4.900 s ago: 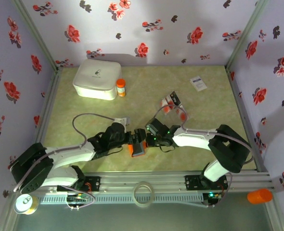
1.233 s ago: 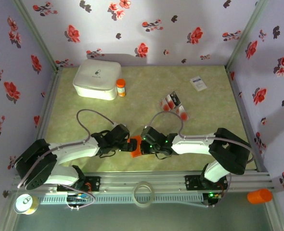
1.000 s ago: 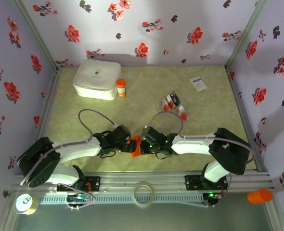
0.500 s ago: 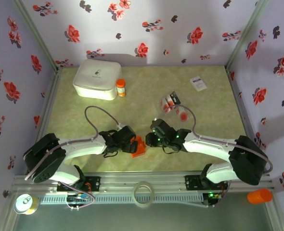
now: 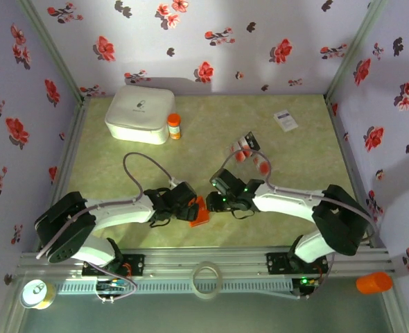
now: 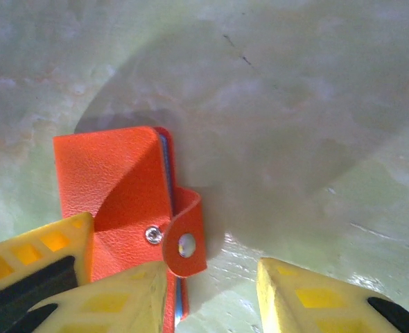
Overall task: Put the credit cards into the card holder
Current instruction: Close the button on the card holder.
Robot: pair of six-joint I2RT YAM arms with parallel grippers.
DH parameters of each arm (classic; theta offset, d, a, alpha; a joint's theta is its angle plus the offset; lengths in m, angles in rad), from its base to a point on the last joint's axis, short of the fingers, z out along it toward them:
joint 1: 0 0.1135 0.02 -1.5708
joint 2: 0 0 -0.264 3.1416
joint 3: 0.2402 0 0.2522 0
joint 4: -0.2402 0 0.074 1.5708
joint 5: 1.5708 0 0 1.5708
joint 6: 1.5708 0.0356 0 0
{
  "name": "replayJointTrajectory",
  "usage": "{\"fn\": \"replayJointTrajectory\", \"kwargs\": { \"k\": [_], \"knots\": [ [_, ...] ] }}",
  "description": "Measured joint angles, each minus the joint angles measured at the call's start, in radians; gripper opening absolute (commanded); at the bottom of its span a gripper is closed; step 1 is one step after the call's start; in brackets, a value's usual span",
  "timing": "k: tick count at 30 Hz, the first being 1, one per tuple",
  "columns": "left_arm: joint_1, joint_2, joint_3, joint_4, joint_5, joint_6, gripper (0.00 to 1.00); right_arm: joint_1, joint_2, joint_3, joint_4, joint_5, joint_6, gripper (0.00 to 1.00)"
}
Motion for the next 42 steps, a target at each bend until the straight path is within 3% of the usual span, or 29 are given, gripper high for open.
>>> {"fn": "replayJointTrajectory", "kwargs": {
  "k": [12,28,35,42],
  "knots": [
    [0.0,0.0,0.0,0.0,-0.002,0.0,1.0,0.0,0.071,0.066,-0.021,-0.015,-0.039,0.37],
    [-0.002,0.0,0.0,0.0,-0.005,0.0,1.0,0.0,0.082,0.067,-0.032,-0.03,-0.061,0.15],
    [-0.002,0.0,0.0,0.0,-0.005,0.0,1.0,0.0,0.082,0.069,-0.032,-0.03,-0.061,0.01],
    [-0.002,0.0,0.0,0.0,-0.005,0.0,1.0,0.0,0.083,0.076,-0.035,-0.043,-0.062,0.0]
  ]
}}
